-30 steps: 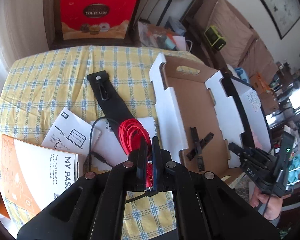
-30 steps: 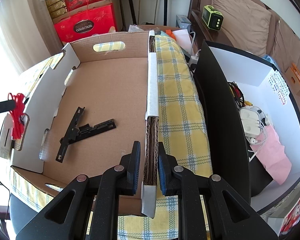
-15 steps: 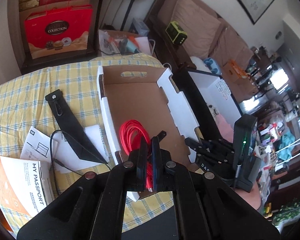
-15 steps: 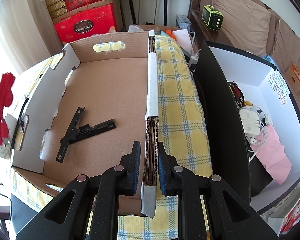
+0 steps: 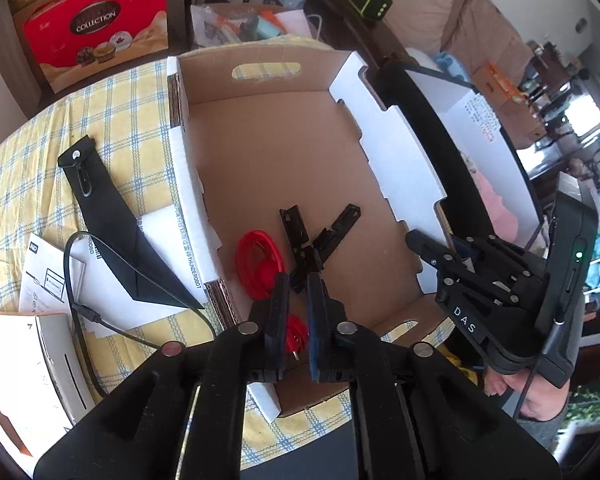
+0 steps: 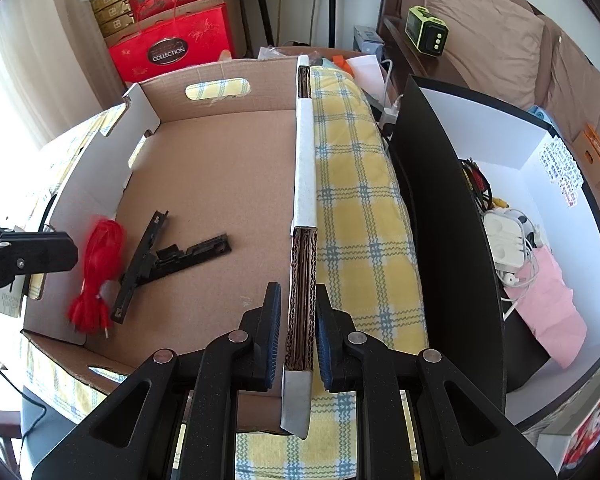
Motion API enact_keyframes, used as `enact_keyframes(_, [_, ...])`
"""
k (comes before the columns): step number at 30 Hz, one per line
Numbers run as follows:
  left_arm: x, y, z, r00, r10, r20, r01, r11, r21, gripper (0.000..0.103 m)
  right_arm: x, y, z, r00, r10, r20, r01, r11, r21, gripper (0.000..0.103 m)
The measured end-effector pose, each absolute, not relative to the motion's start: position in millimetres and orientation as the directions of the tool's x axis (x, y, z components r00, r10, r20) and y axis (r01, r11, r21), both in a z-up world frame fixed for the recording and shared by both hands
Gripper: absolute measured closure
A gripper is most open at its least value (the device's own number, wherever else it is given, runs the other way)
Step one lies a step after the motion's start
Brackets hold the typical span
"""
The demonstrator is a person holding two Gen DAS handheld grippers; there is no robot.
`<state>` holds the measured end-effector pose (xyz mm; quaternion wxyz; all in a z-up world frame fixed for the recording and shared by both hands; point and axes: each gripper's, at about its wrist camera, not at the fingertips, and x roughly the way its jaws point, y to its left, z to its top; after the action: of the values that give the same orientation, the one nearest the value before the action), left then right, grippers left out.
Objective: Organize objects
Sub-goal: 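Carry the red cable into the cardboard box and release it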
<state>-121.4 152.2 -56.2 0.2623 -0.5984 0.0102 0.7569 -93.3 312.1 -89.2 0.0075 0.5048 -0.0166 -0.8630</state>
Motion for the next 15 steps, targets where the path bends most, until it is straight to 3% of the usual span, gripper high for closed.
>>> enact_keyframes(2, [-121,146,-48,-0.138,0.440,-0.887,-0.399,-0.845,-0.357,0.068,-93,313,-89,-0.491,-0.030,-0.871,-0.004,-0.999,0.036,0.087])
enact_keyframes(8, [-124,117,-8,-0.216,0.502,-0.837,-0.386,-0.832,-0.399,0.054,-93,314,-88,-0.494,-0.031,-0.869,-0.005,-0.999,0.038,0.087])
enact_keyframes(15, [-147,70,-2,-0.296,0.453,-0.841,-0.281,-0.883,-0.376,0.047,-93,316,-84,-0.503,-0.037,-0.864,-0.006,-0.999,0.046,0.087])
